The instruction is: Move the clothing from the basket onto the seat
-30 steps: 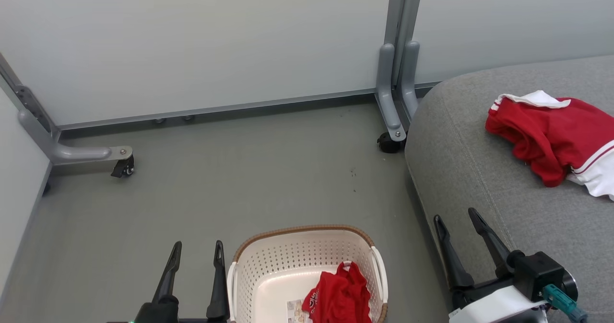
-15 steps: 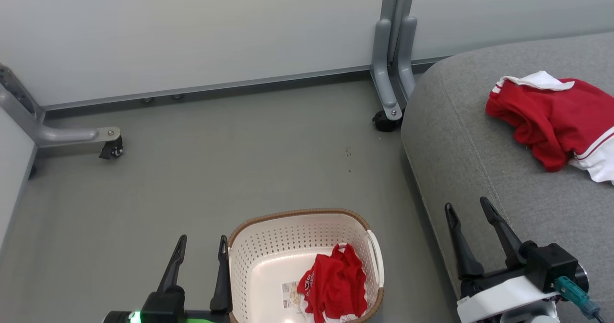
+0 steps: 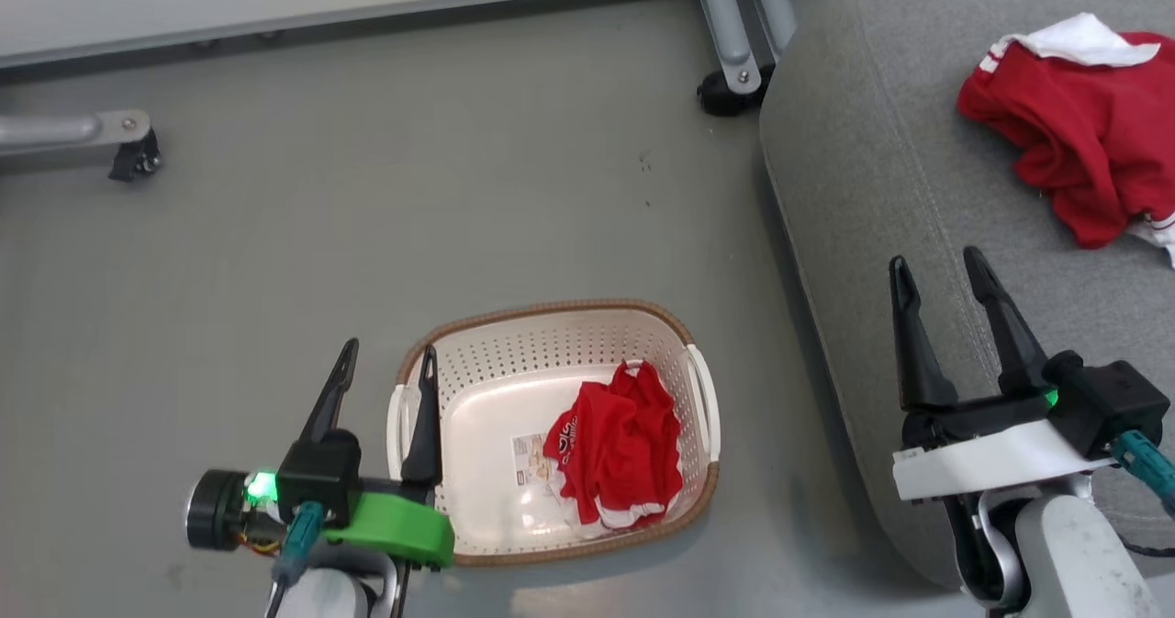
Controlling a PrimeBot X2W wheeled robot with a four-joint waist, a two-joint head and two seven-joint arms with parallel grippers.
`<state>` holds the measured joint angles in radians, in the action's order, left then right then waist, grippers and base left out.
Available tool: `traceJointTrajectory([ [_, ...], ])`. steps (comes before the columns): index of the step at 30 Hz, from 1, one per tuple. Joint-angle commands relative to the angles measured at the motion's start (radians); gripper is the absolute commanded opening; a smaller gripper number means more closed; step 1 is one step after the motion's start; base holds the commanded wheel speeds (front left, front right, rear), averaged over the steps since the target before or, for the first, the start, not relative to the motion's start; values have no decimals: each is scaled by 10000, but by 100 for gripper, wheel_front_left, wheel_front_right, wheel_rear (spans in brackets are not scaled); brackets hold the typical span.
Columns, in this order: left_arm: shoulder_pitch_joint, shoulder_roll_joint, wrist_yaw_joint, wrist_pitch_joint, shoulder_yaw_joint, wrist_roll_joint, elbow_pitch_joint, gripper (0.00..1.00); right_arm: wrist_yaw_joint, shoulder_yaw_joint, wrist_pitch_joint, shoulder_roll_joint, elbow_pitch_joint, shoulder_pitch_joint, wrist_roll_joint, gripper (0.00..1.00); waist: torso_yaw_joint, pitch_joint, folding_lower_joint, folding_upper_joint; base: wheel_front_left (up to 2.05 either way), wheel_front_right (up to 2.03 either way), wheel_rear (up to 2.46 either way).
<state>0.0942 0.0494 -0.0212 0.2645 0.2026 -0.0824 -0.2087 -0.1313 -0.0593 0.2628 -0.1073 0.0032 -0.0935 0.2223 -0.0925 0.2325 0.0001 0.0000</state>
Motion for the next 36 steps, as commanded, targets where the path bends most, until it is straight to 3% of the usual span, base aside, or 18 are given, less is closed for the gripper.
traceJointTrajectory([
  [1, 497, 47, 142, -4, 52, 175, -108, 100, 12, 57, 30, 0, -82, -288, 64, 100, -302, 1285, -1, 0, 0, 0, 0],
  [7, 2164, 340, 733, -4, 611, 893, -919, 100, 12, 475, 30, -133, -418, -1153, 170, 100, -421, 2903, -1, 0, 0, 0, 0],
  [14, 4398, 796, 1242, -6, 2142, 2024, -2876, 100, 12, 1103, 30, -227, -869, -2043, 152, 100, -641, 4458, -1, 0, 0, 0, 0],
  [23, 7005, 482, 1494, -19, 3573, 2344, -6140, 100, 12, 1253, 30, -79, -1392, -2685, 23, 100, -1158, 5865, -1, 0, 0, 0, 0],
  [29, 8204, 172, 1526, -384, 4859, 1568, -8263, 100, 12, 930, 30, 153, -1523, -3062, -72, 100, -1621, 6657, -1, 0, 0, 0, 0],
  [36, 9005, 93, 1521, -956, 5991, 383, -9534, 100, 12, 778, 30, 341, -1940, -3355, 20, 100, -1965, 7361, -1, 0, 0, 0, 0],
])
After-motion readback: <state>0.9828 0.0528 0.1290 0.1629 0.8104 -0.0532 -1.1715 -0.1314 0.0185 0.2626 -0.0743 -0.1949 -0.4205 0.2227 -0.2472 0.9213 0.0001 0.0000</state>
